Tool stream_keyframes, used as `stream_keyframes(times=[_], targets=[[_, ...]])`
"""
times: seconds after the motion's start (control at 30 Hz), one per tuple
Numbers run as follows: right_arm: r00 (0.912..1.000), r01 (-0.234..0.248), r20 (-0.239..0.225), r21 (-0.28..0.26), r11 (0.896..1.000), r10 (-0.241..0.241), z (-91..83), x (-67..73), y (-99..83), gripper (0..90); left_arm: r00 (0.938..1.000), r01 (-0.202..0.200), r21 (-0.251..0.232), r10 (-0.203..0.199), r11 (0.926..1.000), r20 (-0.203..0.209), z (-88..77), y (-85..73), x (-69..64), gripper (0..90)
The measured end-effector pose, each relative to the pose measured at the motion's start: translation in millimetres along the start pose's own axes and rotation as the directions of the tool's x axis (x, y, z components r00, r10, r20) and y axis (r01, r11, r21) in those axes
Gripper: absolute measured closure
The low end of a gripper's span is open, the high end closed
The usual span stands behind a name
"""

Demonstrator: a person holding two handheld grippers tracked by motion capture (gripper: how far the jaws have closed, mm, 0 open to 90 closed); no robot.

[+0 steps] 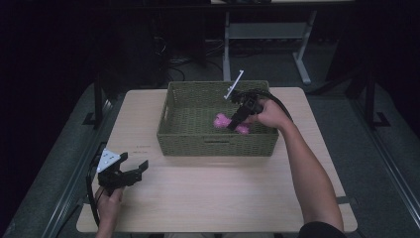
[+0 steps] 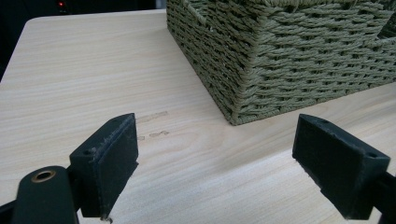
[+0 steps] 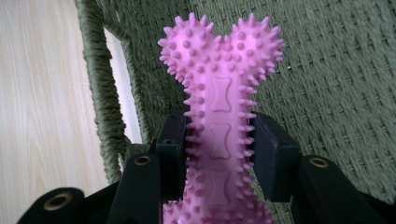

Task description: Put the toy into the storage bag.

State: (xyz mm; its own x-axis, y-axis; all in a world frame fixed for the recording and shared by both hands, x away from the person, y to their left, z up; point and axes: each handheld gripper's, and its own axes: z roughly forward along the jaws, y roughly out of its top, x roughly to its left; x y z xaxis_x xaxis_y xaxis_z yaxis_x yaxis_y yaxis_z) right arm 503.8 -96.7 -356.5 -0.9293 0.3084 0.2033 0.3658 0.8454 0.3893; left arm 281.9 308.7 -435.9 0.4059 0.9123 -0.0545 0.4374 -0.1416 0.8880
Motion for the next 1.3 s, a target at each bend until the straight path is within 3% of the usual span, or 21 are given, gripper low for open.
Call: stream_keyframes(times=[0.97, 1.3], targets=[[0.9993, -0.017, -0.034, -0.003, 1.0, 0.017, 16.4, -2.6, -1.1, 57.7, 1.0, 0.003, -0.003, -0.003, 1.0, -0.003, -0.9, 0.2, 0.2, 13.8], [0.9989, -0.037, -0.03, 0.005, 0.999, 0.038, 21.2, -2.9, -3.5, 53.5, 1.0, 0.001, -0.001, -0.001, 1.0, -0.001, -0.6, -0.4, -0.2, 13.9]])
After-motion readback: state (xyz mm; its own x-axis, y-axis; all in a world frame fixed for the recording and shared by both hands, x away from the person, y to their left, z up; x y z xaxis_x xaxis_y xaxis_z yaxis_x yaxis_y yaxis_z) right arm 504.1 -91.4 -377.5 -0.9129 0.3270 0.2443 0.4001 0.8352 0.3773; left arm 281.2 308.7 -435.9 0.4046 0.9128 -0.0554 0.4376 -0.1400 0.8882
